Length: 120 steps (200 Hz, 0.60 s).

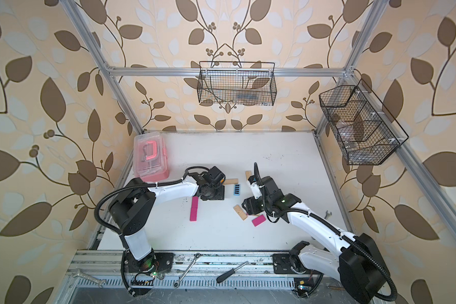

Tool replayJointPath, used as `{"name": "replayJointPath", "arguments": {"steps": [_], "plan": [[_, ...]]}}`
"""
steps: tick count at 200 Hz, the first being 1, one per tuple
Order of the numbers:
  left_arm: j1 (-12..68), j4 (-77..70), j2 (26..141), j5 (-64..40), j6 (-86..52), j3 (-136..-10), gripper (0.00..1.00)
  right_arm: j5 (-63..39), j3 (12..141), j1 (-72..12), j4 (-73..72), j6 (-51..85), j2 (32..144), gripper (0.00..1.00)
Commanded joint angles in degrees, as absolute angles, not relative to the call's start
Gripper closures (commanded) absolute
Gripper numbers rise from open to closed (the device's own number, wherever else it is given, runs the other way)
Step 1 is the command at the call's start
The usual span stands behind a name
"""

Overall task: Assemble the number 7 with building blocks
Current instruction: Adjust the building block at the center of the board, then pick up the building block from the center of the board.

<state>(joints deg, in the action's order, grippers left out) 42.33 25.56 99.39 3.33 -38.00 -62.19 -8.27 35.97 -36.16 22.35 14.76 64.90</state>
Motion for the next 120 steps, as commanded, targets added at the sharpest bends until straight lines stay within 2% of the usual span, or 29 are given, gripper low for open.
{"name": "replayJointPath", "arguments": {"steps": [1,17,19,22,73,120], "plan": [[41.86,29.73,90.40,7.14,-38.12,-59.93,0.26,-4.40,35.40,-41.67,23.06,17.23,67.71,0.27],[41.27,30.86,83.96,8.00,-37.48,-57.97,0.12,-2.80,36.09,-44.58,22.05,17.87,70.81,0.28],[41.19,30.96,83.24,7.89,-37.23,-57.76,0.04,-2.61,36.23,-44.92,22.01,17.92,71.32,0.29],[41.06,31.13,81.91,7.70,-36.81,-57.50,0.01,-2.05,36.52,-45.36,21.79,17.98,71.94,0.29],[40.34,34.82,62.93,6.92,-30.70,-54.94,0.01,5.85,42.16,-47.55,22.87,16.99,83.15,0.36],[40.09,40.22,50.18,12.84,-28.36,-53.73,0.01,5.70,46.97,-47.72,24.93,16.22,89.69,0.53]]}}
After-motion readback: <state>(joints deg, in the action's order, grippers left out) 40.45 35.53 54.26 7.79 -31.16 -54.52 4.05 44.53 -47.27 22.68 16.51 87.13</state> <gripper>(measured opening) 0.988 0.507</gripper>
